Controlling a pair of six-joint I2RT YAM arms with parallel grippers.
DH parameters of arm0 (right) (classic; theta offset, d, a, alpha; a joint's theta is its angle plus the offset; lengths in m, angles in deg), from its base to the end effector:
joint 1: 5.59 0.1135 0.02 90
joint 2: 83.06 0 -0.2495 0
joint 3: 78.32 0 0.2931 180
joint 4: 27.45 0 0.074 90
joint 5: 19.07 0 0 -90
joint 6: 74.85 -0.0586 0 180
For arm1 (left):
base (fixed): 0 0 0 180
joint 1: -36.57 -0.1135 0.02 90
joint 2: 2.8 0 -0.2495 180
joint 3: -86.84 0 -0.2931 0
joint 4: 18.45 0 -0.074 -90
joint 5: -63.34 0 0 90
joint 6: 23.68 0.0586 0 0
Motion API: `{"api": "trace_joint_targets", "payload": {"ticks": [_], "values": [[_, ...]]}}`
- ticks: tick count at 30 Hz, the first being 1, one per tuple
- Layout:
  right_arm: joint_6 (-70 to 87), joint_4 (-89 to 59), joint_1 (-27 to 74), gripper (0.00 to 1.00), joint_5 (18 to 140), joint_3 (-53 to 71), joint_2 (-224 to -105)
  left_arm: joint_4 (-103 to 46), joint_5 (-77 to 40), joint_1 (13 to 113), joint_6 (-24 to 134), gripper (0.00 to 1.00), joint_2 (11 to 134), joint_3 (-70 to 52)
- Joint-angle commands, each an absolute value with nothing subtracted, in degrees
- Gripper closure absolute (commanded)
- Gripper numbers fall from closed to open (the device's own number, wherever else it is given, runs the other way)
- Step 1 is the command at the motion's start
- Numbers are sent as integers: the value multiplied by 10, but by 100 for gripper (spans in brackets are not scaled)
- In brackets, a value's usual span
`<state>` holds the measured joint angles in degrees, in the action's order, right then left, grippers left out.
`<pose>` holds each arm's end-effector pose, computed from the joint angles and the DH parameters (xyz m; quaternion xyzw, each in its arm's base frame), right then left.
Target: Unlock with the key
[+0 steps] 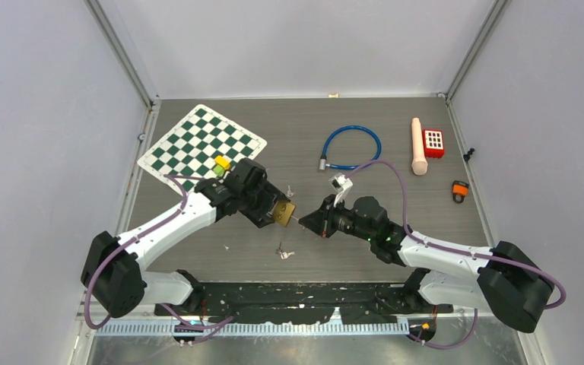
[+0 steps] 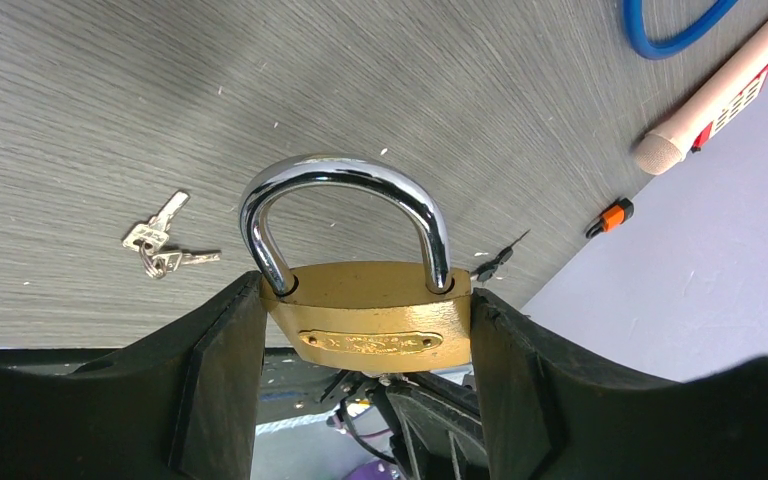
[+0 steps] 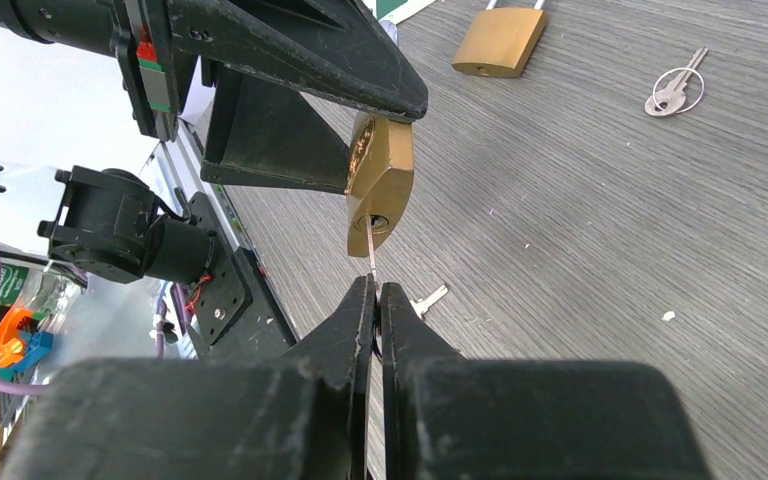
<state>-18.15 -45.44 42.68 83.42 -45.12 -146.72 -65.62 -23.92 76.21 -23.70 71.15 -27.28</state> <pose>0.1836 0.2249 0.1602 -0.1685 0.7596 0.4708 0.4159 0.2422 -0.2043 0.2032 -0.3996 0.8664 -0.2800 0.1064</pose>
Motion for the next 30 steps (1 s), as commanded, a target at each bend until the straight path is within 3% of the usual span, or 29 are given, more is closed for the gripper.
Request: {"api": "trace_joint_targets", "payload": {"ticks": [1, 30], "values": [[-178, -468, 429, 95, 835, -423, -1469, -598, -217, 763, -253, 100, 680, -269], [-165, -452, 436, 95, 849, -422, -1457, -595, -228, 763, -256, 100, 672, -275]]}}
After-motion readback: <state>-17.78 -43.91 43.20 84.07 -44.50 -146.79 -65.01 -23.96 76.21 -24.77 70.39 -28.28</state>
